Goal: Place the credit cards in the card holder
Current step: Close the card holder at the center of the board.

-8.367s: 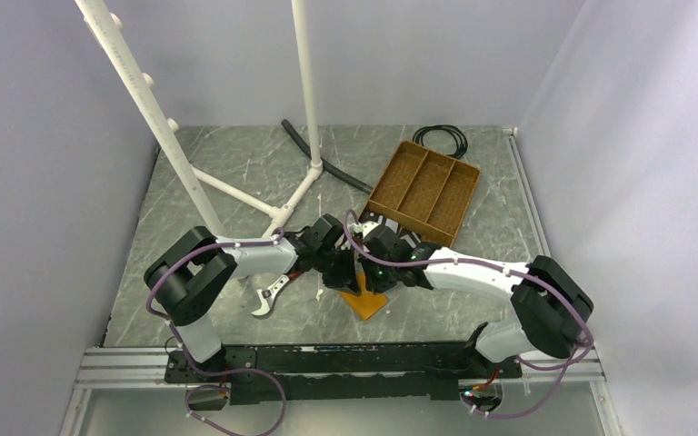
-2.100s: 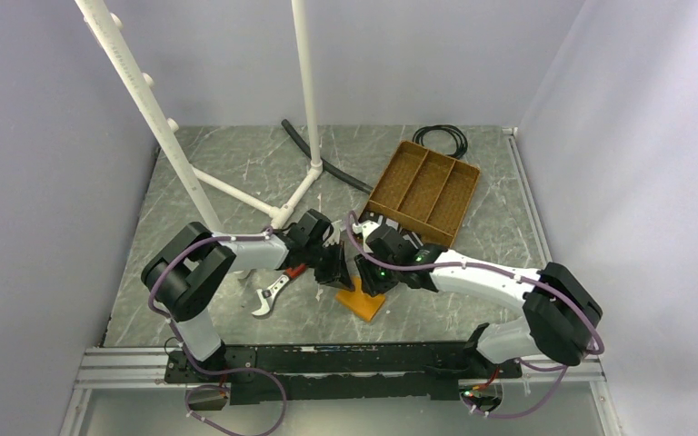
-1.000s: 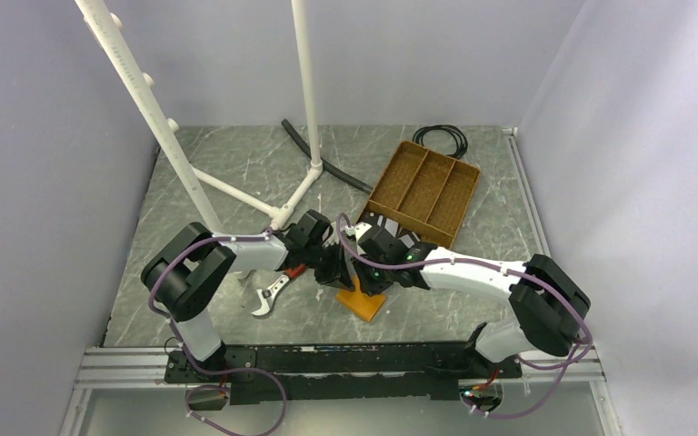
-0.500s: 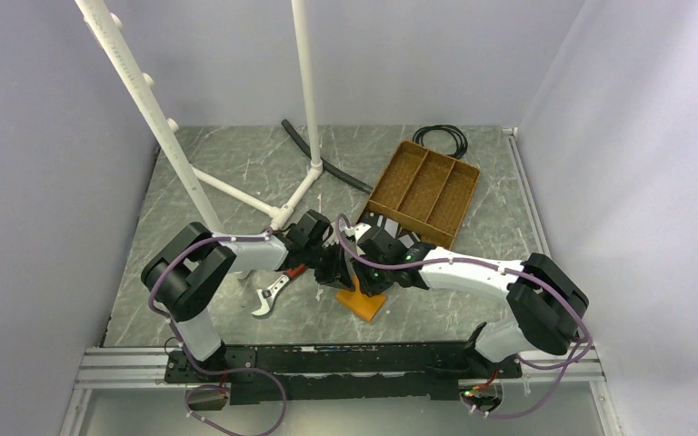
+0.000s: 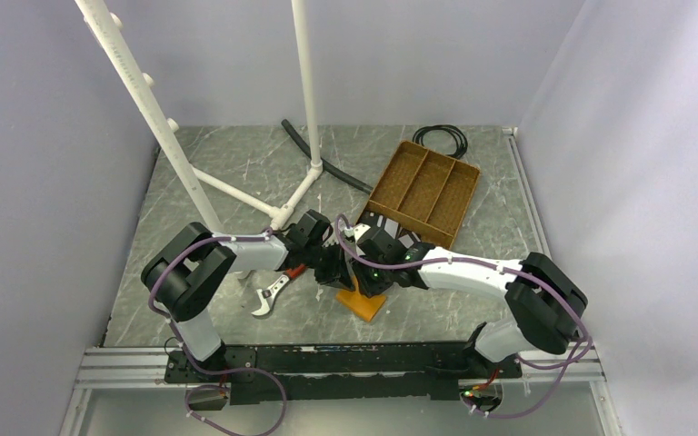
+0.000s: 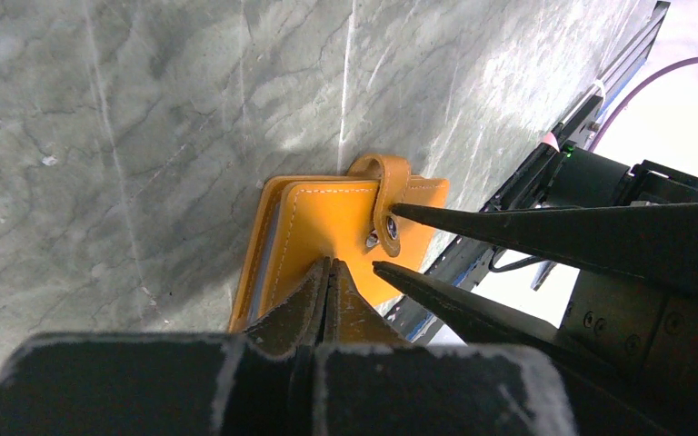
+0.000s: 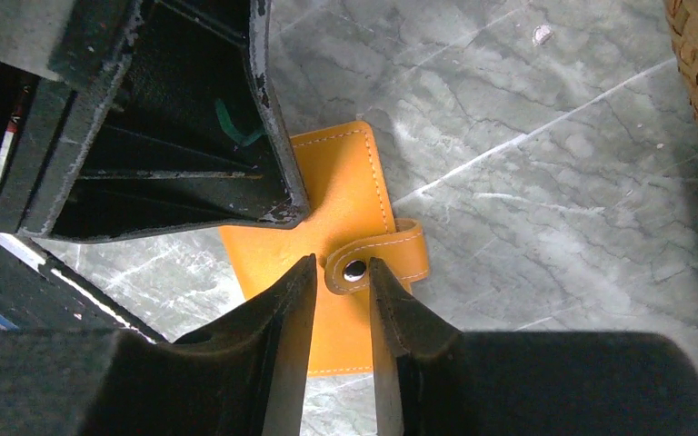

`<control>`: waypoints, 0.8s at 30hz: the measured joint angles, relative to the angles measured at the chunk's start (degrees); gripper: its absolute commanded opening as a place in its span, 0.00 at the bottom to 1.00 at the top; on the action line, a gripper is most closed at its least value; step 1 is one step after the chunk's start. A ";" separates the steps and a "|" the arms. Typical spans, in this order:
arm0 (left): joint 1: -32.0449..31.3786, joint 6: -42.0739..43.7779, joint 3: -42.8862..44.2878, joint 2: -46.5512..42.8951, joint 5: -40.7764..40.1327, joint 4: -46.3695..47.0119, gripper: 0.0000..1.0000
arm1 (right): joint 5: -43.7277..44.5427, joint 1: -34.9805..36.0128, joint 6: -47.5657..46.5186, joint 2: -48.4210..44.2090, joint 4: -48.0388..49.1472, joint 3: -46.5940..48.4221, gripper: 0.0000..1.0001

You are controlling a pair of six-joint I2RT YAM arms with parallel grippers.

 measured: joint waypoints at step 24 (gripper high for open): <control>0.00 0.00 0.00 0.00 0.02 0.02 0.00 | -0.09 -0.07 2.10 -1.60 1.68 -1.20 0.00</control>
